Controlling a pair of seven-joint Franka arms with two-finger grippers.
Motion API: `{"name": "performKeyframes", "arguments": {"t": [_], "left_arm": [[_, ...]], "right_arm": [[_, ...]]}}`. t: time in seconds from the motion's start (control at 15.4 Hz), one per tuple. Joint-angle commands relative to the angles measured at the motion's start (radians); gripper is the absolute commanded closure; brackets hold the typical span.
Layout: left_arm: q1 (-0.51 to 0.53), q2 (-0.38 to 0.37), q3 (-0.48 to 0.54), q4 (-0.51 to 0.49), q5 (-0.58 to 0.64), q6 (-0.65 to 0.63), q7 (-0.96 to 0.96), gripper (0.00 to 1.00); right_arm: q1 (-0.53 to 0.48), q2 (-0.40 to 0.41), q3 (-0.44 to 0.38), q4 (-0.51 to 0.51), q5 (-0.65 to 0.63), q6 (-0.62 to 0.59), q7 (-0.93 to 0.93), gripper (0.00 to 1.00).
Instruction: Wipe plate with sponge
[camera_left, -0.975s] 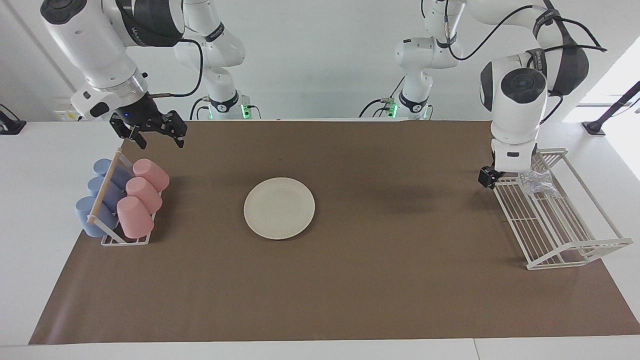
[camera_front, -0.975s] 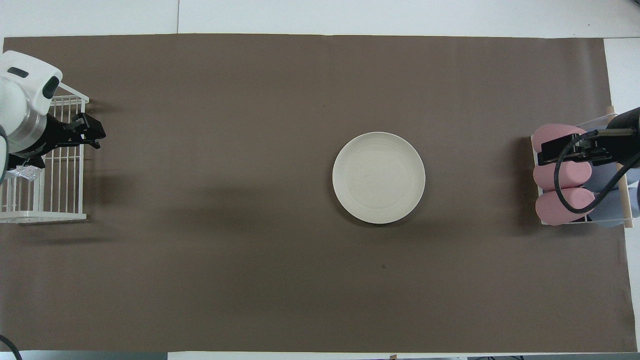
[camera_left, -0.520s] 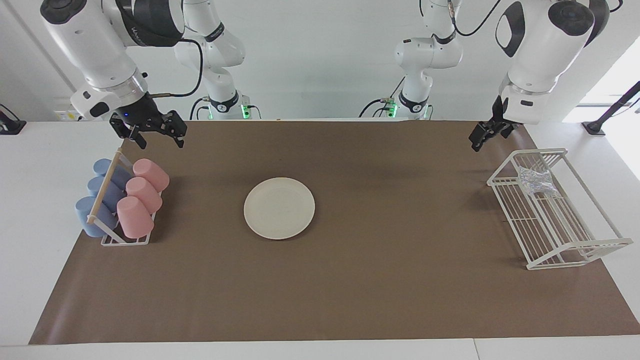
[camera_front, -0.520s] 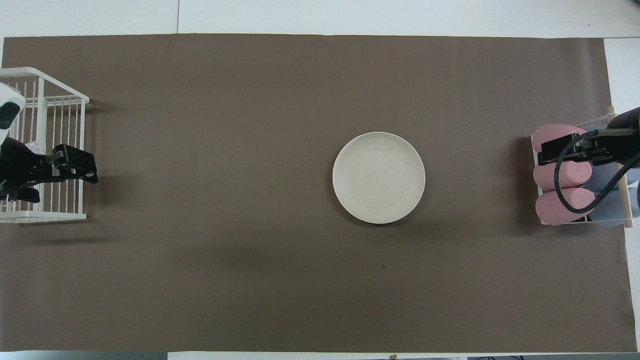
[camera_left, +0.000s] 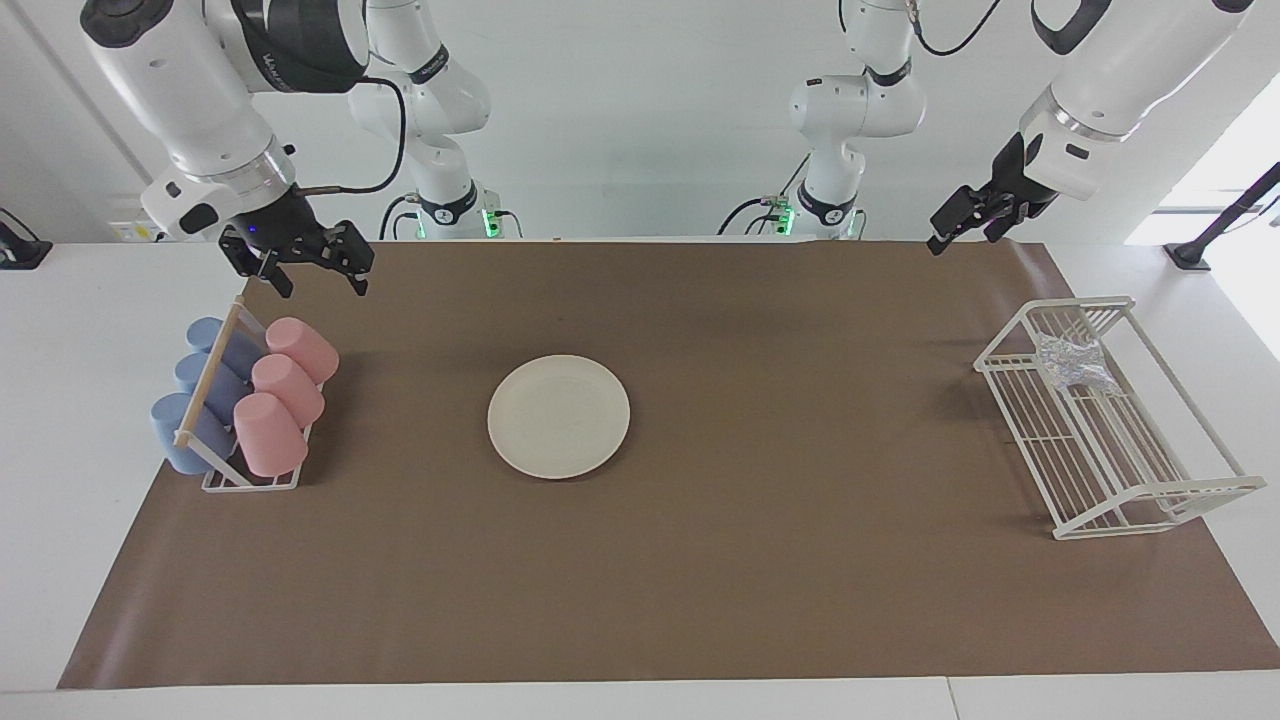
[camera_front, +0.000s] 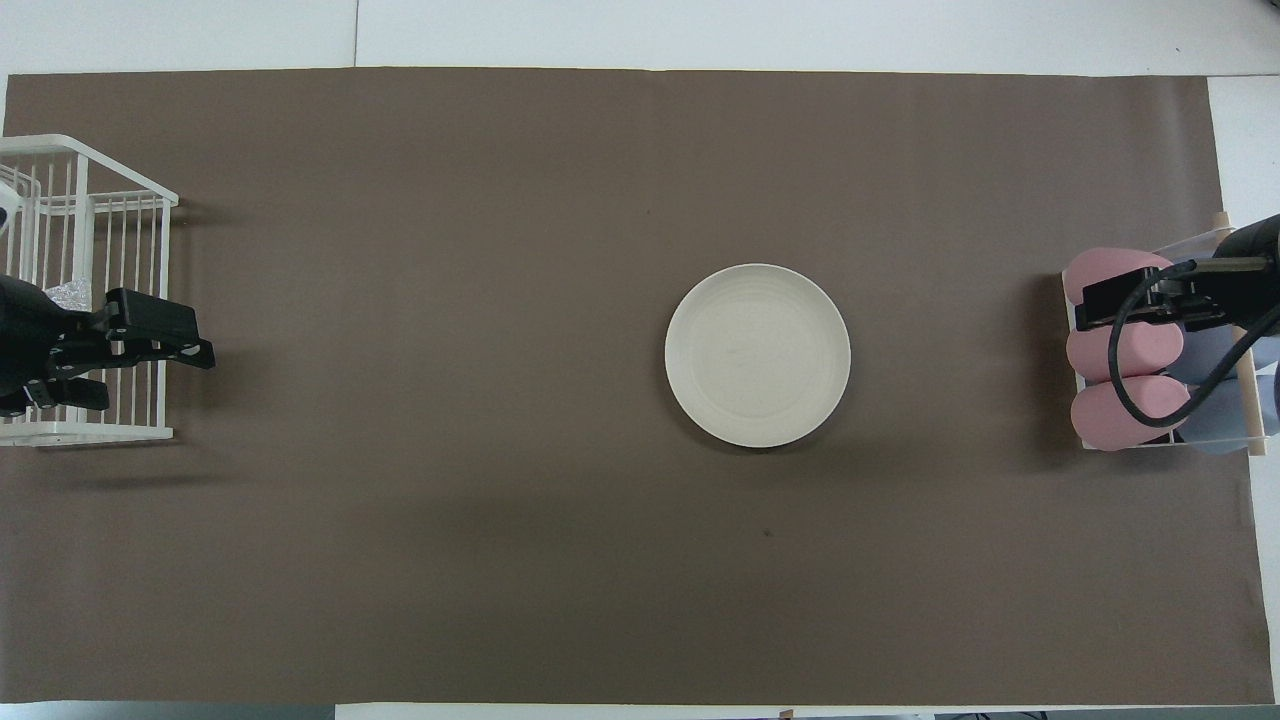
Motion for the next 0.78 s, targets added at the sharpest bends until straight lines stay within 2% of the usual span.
{"name": "performKeyframes", "arguments": {"t": [0.0, 0.26, 0.71], "left_arm": [[-0.019, 0.034, -0.024, 0.058, 0.055, -0.018, 0.047, 0.0], [-0.018, 0.023, -0.032, 0.014, 0.046, 0.033, 0.066, 0.0], [-0.003, 0.023, -0.035, 0.017, 0.043, 0.027, 0.109, 0.0]], "right_arm": [[0.001, -0.006, 0.004, 0.007, -0.008, -0.015, 0.024, 0.0], [0.004, -0.006, 0.007, 0.009, -0.022, -0.014, 0.023, 0.0], [0.007, -0.008, 0.009, 0.051, -0.063, -0.038, 0.014, 0.0]]}}
